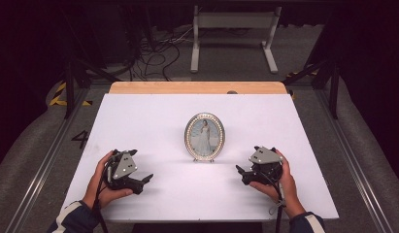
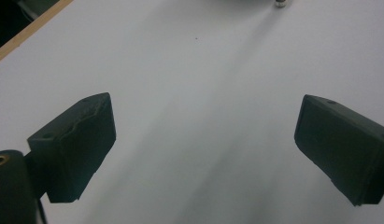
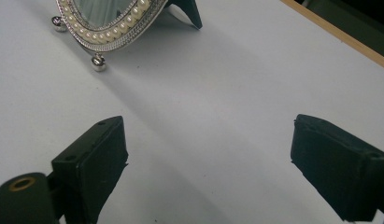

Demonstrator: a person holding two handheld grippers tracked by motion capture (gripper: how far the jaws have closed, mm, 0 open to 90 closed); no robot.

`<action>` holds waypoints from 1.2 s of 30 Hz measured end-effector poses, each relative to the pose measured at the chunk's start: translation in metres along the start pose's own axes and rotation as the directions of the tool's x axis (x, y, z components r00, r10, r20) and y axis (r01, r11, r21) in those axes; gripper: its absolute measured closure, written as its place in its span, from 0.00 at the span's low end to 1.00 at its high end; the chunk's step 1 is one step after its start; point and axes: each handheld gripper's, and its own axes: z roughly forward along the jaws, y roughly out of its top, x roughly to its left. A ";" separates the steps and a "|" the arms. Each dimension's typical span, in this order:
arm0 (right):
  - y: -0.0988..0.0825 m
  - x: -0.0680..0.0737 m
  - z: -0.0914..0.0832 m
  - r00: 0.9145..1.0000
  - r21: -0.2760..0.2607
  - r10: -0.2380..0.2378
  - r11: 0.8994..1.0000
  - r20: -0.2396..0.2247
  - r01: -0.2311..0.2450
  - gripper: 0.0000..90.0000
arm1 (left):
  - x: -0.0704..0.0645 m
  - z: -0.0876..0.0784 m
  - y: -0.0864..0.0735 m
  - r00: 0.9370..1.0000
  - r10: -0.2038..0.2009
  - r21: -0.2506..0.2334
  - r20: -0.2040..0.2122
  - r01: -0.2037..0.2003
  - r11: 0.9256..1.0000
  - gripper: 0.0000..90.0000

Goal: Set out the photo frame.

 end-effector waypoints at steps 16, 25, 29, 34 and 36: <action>-0.020 -0.011 -0.016 0.999 0.004 0.039 0.999 0.034 -0.039 0.12 | 0.007 -0.016 -0.024 0.999 -0.042 0.018 -0.028 0.043 0.999 0.07; -0.034 -0.019 -0.026 0.997 -0.003 0.059 0.998 0.050 -0.059 0.12 | 0.012 -0.023 -0.036 0.996 -0.086 0.012 -0.038 0.087 0.996 0.07; -0.041 -0.021 -0.030 0.996 -0.008 0.066 0.998 0.055 -0.066 0.12 | 0.015 -0.028 -0.043 0.993 -0.108 0.003 -0.042 0.108 0.994 0.07; -0.047 -0.025 -0.036 0.994 -0.027 0.089 0.996 0.058 -0.088 0.12 | 0.016 -0.035 -0.052 0.990 -0.131 -0.010 -0.043 0.131 0.991 0.07; -0.049 -0.026 -0.038 0.994 -0.030 0.089 0.996 0.059 -0.088 0.12 | 0.017 -0.038 -0.056 0.989 -0.144 -0.020 -0.043 0.143 0.990 0.07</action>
